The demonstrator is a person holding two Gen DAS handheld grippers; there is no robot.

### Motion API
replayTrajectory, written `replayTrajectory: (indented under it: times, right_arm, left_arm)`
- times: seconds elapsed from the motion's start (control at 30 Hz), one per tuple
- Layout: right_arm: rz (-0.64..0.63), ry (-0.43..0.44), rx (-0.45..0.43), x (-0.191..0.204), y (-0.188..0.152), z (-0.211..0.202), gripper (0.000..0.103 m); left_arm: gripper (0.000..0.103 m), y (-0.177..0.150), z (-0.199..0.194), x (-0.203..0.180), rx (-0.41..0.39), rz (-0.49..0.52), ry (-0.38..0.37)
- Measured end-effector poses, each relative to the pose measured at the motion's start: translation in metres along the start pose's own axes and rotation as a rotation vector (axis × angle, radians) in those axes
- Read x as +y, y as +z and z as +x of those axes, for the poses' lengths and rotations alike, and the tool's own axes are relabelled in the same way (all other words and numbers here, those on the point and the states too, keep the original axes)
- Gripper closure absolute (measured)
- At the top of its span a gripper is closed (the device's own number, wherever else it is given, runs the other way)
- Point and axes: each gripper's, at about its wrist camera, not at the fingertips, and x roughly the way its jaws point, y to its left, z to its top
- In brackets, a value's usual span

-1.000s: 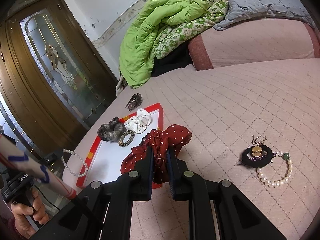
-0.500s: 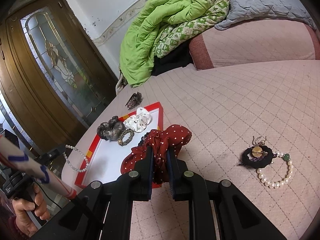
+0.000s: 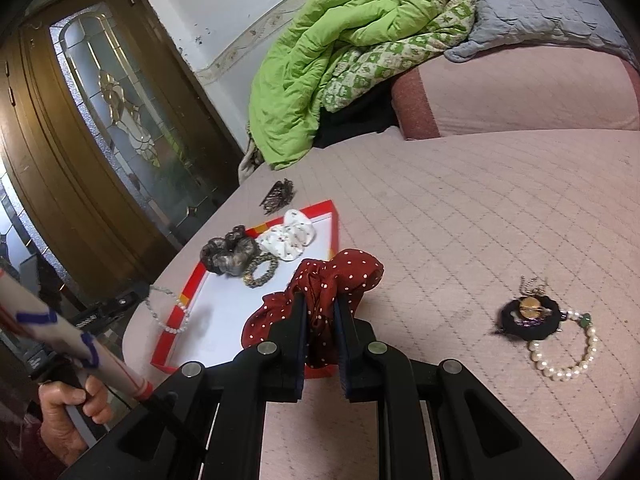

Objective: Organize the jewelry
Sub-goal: 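Carry the jade bracelet and red scrunchie over the white tray with both grippers, then lower both items into the tray and open both grippers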

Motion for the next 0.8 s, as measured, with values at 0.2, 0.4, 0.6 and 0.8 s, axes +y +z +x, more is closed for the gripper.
replayTrajectory:
  times: [0.2, 0.4, 0.6, 0.8]
  right_arm:
    - [-0.033, 0.057, 0.026, 0.024, 0.003, 0.02, 0.087]
    - [-0.054, 0.082, 0.087, 0.044, 0.007, 0.059, 0.087]
    - [-0.065, 0.104, 0.152, 0.06, 0.017, 0.1, 0.087]
    - [-0.099, 0.126, 0.243, 0.079, 0.011, 0.138, 0.086]
  left_arm:
    - [0.098, 0.001, 0.019, 0.012, 0.024, -0.02, -0.004]
    - [0.098, 0.009, 0.032, 0.03, 0.033, -0.055, -0.014]
    - [0.098, 0.026, 0.048, 0.043, 0.023, -0.097, 0.01]
    - [0.098, 0.039, 0.071, 0.041, 0.037, -0.078, 0.071]
